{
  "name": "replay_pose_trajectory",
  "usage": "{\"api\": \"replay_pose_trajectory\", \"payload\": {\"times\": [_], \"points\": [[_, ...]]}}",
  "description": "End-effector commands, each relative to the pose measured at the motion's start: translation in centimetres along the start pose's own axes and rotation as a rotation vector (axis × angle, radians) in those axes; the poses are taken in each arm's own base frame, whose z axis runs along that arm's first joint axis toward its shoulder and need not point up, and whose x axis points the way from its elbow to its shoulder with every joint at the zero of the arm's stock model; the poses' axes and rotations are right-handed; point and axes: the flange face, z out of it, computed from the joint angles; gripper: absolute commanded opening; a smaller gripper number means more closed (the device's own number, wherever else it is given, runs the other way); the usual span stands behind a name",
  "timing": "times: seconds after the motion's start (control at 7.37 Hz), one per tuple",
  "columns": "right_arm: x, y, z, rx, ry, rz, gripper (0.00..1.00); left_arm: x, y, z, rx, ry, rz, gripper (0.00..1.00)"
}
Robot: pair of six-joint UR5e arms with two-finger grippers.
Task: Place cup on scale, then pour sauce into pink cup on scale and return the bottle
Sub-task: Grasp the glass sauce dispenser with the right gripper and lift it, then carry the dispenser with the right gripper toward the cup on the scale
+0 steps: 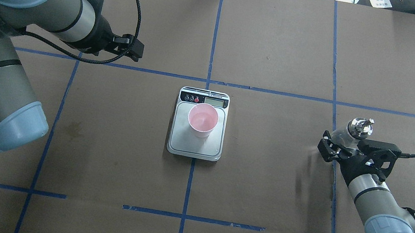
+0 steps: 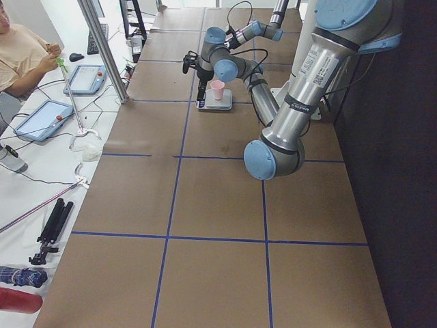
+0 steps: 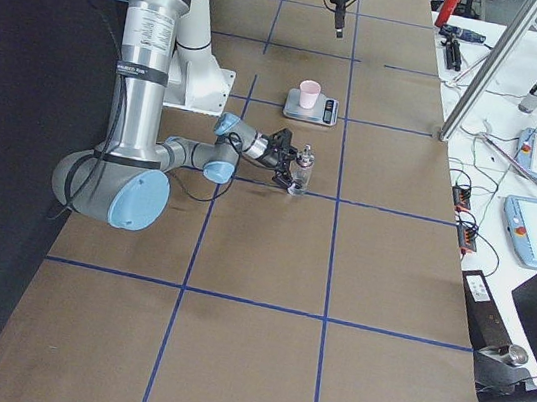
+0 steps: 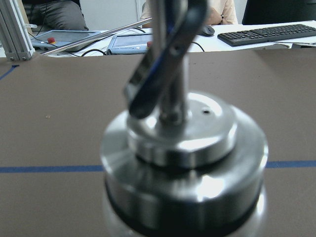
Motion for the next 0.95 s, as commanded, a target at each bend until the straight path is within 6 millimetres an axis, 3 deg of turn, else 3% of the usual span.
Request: {"api": "replay_pose_trajectory", "payload": {"times": [0.0,0.41,0.54,0.81], "points": [[0.1,-0.2,0.3,0.005,0.006,-0.007,1.00,0.1,0.0,-0.2,0.002,0.004,0.000,0.99],[-0.1,-0.6,0.5,0.012,0.005,0.003,1.00,0.2,0.0,-0.3,0.003,0.006,-0.001,0.99],[-0.1,-0.5,0.5,0.011,0.005,0.001,0.94,0.3,0.0,-0.5,0.005,0.009,0.001,0.99],[-1.0,0.8,2.9,0.061,0.035,-0.012,0.57,0.5,0.0,-0.7,0.006,0.014,-0.001,0.99]]}}
